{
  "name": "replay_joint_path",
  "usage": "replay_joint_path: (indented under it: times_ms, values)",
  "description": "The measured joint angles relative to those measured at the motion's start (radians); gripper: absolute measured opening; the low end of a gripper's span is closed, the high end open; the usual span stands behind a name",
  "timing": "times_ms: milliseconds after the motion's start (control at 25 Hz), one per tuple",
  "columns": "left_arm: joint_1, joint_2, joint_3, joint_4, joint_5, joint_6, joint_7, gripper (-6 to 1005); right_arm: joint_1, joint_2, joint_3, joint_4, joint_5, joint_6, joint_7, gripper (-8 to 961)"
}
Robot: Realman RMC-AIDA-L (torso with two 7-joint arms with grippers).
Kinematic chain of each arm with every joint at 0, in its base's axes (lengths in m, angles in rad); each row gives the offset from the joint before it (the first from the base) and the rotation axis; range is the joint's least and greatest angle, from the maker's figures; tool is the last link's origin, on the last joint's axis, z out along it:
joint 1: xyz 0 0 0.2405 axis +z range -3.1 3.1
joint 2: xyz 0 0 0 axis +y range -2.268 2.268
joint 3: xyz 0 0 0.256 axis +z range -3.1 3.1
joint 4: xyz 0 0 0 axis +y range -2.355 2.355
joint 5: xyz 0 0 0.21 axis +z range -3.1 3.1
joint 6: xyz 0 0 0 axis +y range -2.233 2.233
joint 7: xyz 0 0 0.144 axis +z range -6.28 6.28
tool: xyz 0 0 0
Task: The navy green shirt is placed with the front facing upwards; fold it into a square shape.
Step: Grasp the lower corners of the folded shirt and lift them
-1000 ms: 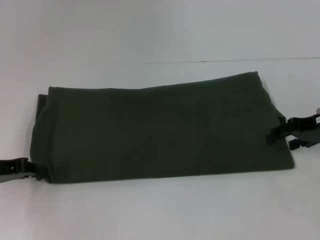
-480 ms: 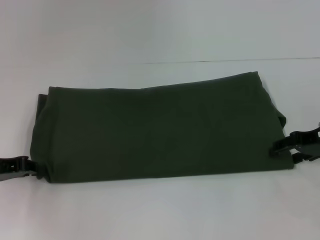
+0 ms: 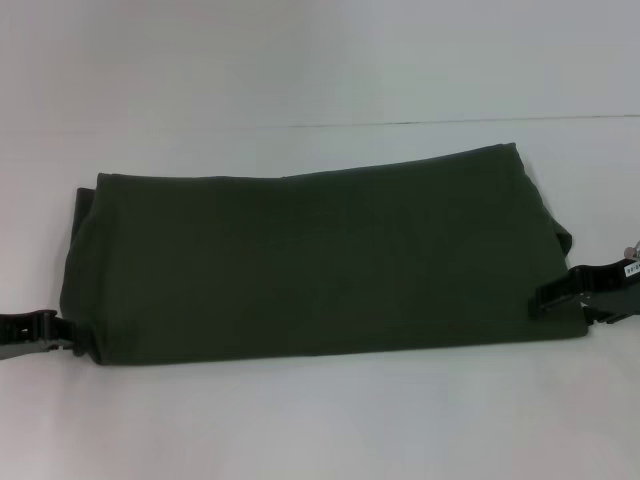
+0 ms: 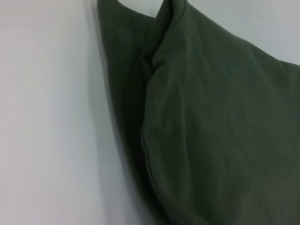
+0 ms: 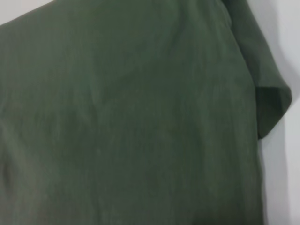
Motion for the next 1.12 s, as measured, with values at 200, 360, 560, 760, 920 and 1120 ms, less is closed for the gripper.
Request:
replay_joint_path:
  times_ms: [200,360,560,760,920,1120]
  values:
    - [-0.001,0.0,0.0,0.0,0.0,0.001,0.0,43,-0.003,0.001,-0.016,-0.008,-0.001,-0.002,-0.002,720]
    - [-0.001,0.001,0.0,0.001,0.0,0.003,0.0,43,-0.004,0.002,-0.048,-0.011,-0.002,-0.004,-0.007,607]
    - [-0.004,0.002,0.0,0.002,-0.001,0.005,0.0,42,-0.004,0.002,-0.077,-0.011,-0.003,-0.003,0.0,422]
    - [-0.004,0.004,0.0,0.002,-0.001,0.011,0.001,42,-0.005,0.002,-0.077,-0.012,-0.003,-0.009,-0.005,220]
    - [-0.006,0.007,0.0,0.002,-0.001,0.027,0.003,41,-0.005,-0.001,-0.083,-0.012,-0.003,-0.02,-0.01,85]
    - [-0.008,0.011,0.0,0.004,0.003,0.072,0.006,41,0.0,-0.004,-0.092,-0.013,-0.003,-0.065,-0.032,14]
